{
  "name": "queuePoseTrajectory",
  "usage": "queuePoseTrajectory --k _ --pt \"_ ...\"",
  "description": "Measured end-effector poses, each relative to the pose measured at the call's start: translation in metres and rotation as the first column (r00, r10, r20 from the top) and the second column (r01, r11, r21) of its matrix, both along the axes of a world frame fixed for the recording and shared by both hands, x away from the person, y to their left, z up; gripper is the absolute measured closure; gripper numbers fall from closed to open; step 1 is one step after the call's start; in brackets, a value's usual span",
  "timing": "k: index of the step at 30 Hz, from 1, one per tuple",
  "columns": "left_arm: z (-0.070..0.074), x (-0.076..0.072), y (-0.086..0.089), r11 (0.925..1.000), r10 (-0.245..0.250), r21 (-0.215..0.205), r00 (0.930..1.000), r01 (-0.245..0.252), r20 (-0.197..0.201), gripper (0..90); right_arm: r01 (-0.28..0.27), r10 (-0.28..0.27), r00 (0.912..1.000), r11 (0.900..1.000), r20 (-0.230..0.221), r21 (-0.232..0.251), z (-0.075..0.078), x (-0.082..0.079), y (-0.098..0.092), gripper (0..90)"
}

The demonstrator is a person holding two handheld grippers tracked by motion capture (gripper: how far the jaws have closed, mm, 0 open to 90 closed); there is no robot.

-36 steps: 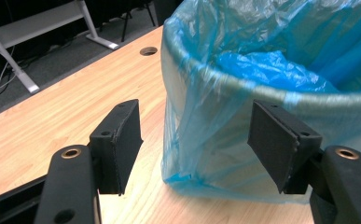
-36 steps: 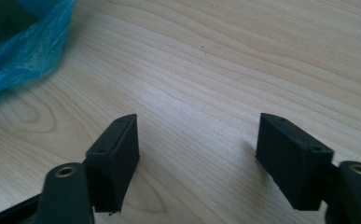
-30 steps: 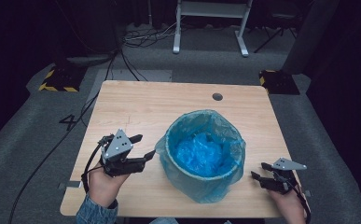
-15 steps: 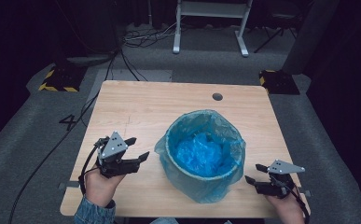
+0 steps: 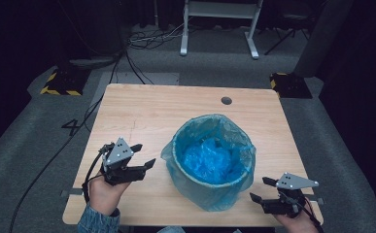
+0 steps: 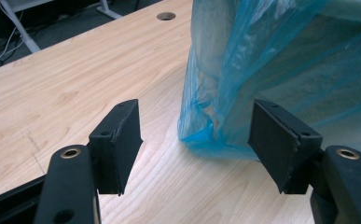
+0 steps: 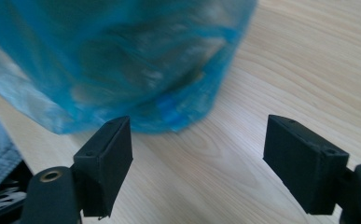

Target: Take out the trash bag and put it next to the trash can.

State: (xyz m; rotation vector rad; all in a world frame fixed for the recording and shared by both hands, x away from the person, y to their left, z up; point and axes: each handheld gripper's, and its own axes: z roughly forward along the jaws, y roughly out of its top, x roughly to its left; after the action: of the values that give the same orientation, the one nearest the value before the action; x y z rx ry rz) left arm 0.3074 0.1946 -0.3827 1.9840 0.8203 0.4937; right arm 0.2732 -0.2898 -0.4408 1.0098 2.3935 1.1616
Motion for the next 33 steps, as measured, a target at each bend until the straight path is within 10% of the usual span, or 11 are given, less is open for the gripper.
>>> queuePoseTrajectory --k 12,23,33 --pt "-0.006 -0.012 0.014 0.9997 0.022 -0.014 0.9997 -0.022 -0.013 33.5 -0.103 0.102 0.9944 0.994 0.025 0.041 0.000 0.012 0.030 30.6" --pt "-0.007 -0.021 0.017 0.9987 0.037 -0.036 0.9993 -0.036 0.012 34.3 -0.135 0.127 0.9881 0.986 0.086 0.095 0.008 0.010 0.039 90.0" --pt "-0.008 -0.020 0.013 0.9993 0.005 -0.036 0.9999 -0.005 0.016 34.8 -0.152 0.132 0.9791 0.980 0.155 0.126 0.032 -0.008 0.032 90.0"
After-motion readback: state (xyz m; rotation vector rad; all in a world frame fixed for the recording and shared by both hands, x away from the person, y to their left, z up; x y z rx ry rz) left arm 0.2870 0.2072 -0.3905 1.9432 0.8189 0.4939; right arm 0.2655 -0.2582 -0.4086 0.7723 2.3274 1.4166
